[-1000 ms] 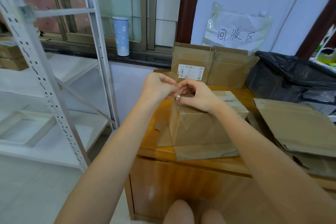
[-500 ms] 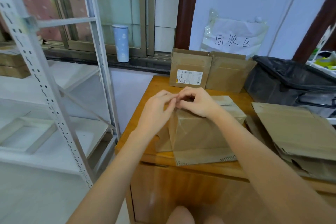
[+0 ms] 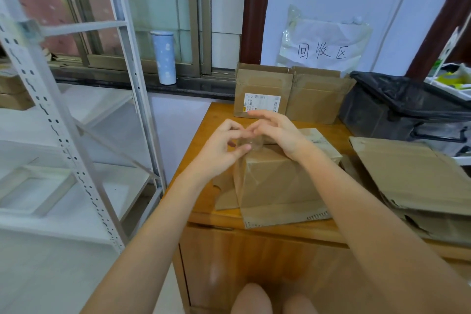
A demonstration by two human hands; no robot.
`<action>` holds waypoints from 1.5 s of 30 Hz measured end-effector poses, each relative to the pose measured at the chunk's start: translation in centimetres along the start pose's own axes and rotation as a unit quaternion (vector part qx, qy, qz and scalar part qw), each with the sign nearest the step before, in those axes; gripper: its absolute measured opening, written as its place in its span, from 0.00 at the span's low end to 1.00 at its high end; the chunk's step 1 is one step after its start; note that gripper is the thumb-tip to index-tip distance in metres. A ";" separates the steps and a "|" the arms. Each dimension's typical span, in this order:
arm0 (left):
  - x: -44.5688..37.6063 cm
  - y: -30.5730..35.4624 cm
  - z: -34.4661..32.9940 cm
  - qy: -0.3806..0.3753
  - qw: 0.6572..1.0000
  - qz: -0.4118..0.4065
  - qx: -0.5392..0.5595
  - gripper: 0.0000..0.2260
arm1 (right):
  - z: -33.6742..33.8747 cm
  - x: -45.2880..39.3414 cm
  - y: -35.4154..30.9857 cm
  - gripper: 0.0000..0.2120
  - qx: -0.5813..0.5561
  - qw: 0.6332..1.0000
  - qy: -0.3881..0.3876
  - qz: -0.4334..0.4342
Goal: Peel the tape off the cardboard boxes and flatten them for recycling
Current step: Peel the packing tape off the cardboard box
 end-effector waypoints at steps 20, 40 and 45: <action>-1.4 2.2 -2.5 0.044 0.980 0.066 -0.181 0.08 | -4.6 10.7 9.6 0.27 0.219 0.907 0.358 -0.020; -1.9 2.8 -4.2 -0.003 0.995 0.046 -0.090 0.06 | -1.1 10.3 9.1 0.10 0.161 0.935 0.317 0.016; -1.9 2.6 -4.5 0.005 0.993 0.050 -0.109 0.07 | -0.8 10.3 9.5 0.12 0.093 0.952 0.291 -0.018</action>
Point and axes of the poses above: each hand's wrist, its own x-axis away from the middle knuckle, its own z-axis out of the back of the hand, y = z × x, the point moved 2 cm from there along -x, towards the middle knuckle, and after that the axes turned 15 degrees about -z, right-handed, at the moved point
